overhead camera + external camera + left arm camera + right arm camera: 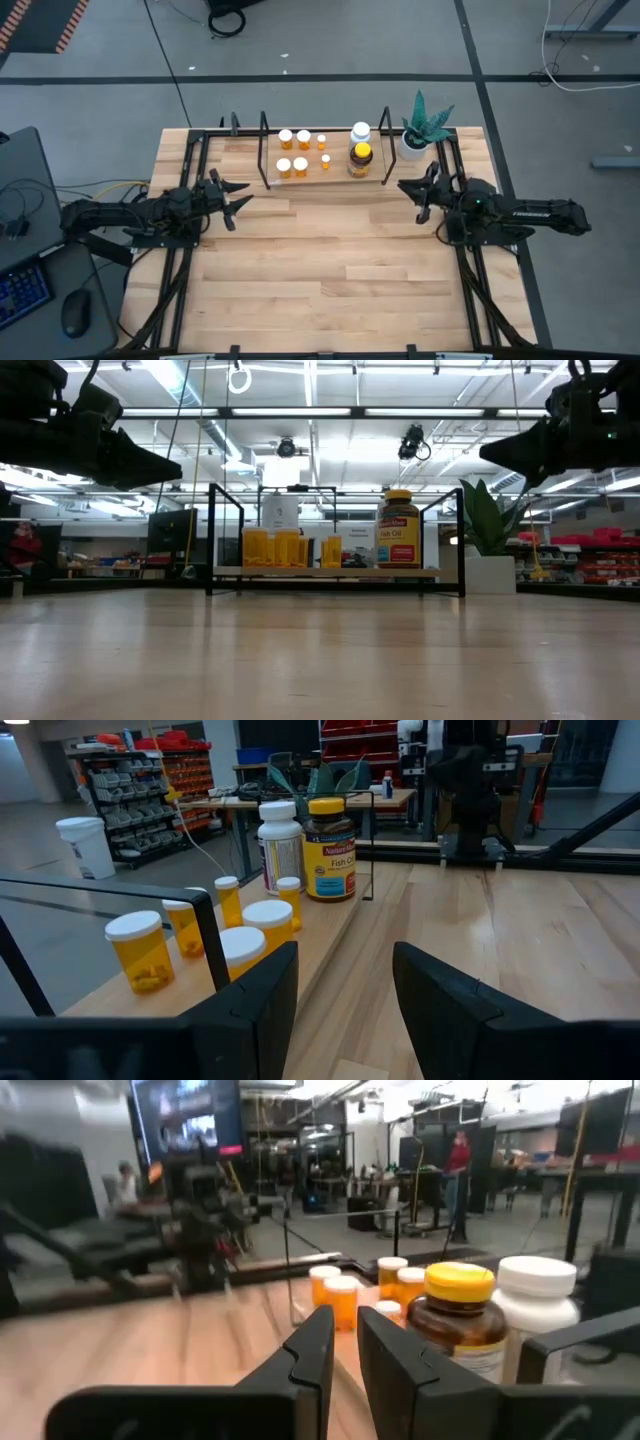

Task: Pick and place medicine bottles onto shelf by color
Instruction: Return to Home Position

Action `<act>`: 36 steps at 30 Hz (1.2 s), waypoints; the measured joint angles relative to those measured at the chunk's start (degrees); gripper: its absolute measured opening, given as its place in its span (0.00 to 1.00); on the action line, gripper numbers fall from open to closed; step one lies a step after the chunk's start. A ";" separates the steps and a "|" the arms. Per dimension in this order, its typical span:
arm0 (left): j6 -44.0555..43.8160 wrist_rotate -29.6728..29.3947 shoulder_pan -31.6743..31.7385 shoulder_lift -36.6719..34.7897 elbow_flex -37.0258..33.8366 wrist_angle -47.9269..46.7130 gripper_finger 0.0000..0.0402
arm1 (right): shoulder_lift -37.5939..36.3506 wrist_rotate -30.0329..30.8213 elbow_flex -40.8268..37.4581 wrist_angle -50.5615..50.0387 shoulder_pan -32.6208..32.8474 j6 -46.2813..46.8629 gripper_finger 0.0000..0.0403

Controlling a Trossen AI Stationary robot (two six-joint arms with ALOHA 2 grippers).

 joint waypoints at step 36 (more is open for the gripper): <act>0.00 0.02 0.00 0.00 0.00 0.00 0.43 | -0.01 0.07 0.01 4.78 0.00 5.86 0.14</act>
